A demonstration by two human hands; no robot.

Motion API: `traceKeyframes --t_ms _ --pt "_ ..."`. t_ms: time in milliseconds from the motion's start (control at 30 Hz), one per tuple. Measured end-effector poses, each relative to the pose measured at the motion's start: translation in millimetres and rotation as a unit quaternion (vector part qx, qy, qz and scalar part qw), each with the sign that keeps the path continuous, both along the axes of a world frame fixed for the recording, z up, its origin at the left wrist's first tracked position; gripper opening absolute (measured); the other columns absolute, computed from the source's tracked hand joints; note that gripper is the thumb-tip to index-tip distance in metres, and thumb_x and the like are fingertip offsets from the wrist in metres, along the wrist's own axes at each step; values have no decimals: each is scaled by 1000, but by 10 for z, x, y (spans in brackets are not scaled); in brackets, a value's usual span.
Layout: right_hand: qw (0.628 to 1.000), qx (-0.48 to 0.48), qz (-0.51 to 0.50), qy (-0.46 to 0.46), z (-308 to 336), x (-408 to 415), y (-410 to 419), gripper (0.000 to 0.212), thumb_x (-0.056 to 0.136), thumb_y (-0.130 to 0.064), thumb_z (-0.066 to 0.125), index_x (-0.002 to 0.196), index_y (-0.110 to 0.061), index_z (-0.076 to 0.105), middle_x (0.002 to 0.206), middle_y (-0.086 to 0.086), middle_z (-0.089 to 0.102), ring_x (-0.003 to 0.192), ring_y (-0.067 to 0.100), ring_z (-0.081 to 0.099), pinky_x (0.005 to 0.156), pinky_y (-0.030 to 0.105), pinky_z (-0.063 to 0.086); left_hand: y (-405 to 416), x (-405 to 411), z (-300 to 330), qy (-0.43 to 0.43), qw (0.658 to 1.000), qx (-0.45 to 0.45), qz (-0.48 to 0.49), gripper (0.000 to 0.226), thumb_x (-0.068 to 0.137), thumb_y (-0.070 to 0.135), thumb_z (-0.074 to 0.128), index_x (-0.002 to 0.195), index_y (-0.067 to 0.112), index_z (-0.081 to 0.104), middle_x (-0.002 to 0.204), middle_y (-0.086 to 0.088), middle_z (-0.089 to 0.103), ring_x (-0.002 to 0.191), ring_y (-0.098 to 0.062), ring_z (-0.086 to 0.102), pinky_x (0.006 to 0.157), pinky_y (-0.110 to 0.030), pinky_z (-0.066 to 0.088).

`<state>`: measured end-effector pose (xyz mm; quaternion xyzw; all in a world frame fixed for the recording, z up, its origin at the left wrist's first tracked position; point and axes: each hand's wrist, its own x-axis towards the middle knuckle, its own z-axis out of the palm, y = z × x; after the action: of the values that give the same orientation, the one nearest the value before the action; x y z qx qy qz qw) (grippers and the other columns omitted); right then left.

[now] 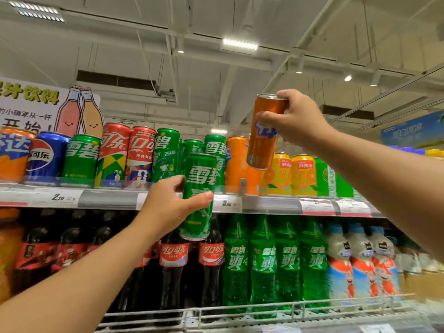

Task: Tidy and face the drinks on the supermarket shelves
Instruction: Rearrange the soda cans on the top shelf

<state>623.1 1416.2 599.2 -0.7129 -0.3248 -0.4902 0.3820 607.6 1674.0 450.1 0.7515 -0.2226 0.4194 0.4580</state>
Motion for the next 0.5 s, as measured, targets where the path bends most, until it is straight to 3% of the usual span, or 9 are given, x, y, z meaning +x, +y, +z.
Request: traceKeyframes --t_ms 133,300,367,433,500 --pt "1000 -12 -13 19 -37 277 -55 64 81 -39 75 133 -15 46 110 -3 55 99 15 57 74 23 49 -170 180 -107 11 999 -18 -25 51 59 59 78 96 25 70 91 11 75 83 -9 72 71 -35 60" --pt "999 2 -24 47 -104 628 -49 66 81 -40 75 134 -13 46 109 -1 54 99 18 56 72 26 51 -136 217 -62 19 1000 -9 -14 40 62 61 79 91 34 71 87 24 72 81 1 69 67 -21 57" --pt "997 5 -30 66 -129 728 -29 66 81 -42 75 133 -14 45 109 0 54 98 19 57 70 27 53 -157 158 -42 15 1000 5 -8 20 69 49 81 81 58 68 75 42 63 75 19 61 58 -4 48" --pt "995 0 -32 95 -141 803 5 71 80 -44 75 136 -16 41 112 -1 52 99 19 56 71 29 53 -199 109 -41 -3 1000 24 -7 48 72 40 80 69 78 52 65 53 51 70 32 50 51 5 37" --pt "992 -11 -46 117 -139 862 47 62 78 -47 76 124 -18 47 108 -1 58 93 17 60 65 28 53 -191 158 -59 0 1000 13 -2 39 68 45 82 76 75 57 67 50 54 72 28 54 54 4 38"
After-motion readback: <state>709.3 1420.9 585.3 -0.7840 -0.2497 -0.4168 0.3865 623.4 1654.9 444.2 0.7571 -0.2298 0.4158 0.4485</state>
